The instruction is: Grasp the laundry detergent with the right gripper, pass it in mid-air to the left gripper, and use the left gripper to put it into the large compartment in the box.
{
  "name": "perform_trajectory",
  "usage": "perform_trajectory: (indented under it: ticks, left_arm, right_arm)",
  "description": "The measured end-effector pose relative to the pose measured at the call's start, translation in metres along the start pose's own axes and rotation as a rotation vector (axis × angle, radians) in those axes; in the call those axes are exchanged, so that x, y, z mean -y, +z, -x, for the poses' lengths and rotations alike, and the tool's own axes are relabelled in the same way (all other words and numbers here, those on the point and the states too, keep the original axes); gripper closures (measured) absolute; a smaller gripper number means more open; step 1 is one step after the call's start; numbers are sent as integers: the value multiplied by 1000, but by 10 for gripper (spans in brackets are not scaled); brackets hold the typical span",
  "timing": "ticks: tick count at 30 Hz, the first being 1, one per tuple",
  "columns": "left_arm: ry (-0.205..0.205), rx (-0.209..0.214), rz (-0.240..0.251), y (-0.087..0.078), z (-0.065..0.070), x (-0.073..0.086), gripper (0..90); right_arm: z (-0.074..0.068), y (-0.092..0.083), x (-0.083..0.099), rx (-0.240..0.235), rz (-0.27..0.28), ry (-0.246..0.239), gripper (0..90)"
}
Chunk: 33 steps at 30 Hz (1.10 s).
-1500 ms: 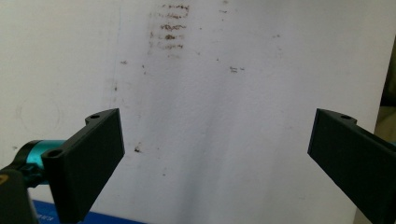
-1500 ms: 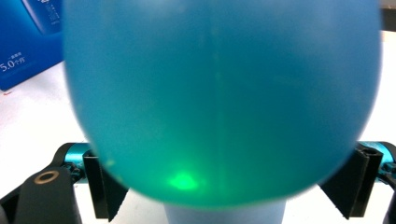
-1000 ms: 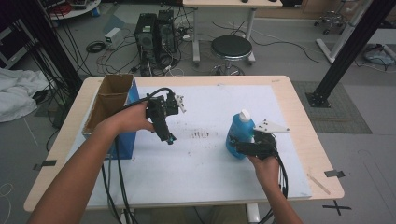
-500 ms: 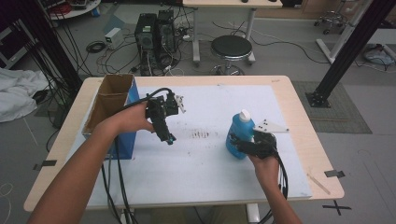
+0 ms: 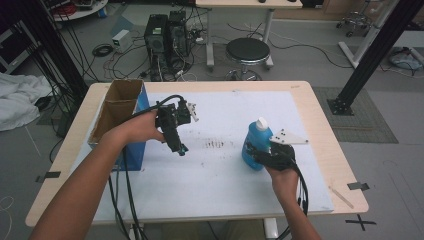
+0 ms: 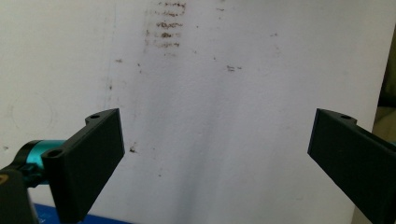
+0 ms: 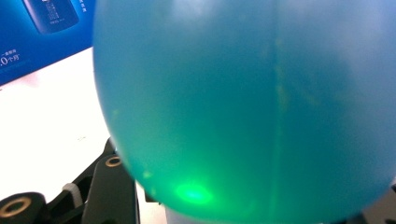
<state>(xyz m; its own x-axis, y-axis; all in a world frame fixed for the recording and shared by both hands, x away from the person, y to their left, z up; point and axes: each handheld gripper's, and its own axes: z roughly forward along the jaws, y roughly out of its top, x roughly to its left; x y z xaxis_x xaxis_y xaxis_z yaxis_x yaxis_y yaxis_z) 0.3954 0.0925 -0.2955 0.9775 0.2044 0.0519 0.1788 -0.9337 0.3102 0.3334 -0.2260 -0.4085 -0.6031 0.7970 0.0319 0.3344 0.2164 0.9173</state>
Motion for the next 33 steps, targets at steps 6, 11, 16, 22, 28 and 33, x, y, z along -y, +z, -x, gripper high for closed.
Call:
perform_trajectory:
  ticks: [6,11,16,22,28,33]
  left_arm:
    - [-2,-1,2,-1,-1,0,37]
    - [-5,-2,5,-3,1,0,37]
    - [-7,-6,9,-5,2,-2,36]
    - [-9,0,17,-10,5,-8,37]
    - [-7,7,31,-17,10,-17,36]
    - [1,10,30,-23,18,-22,36]
  right_arm:
    - [1,-2,-2,-15,-17,1,443]
    - [3,-9,-11,-87,-44,-35,445]
    - [8,-17,-20,-152,-56,-58,446]
    - [21,-25,-30,-266,-42,-60,447]
    - [31,-28,-40,-404,-41,-107,447]
    - [33,-30,-52,-556,-60,-193,446]
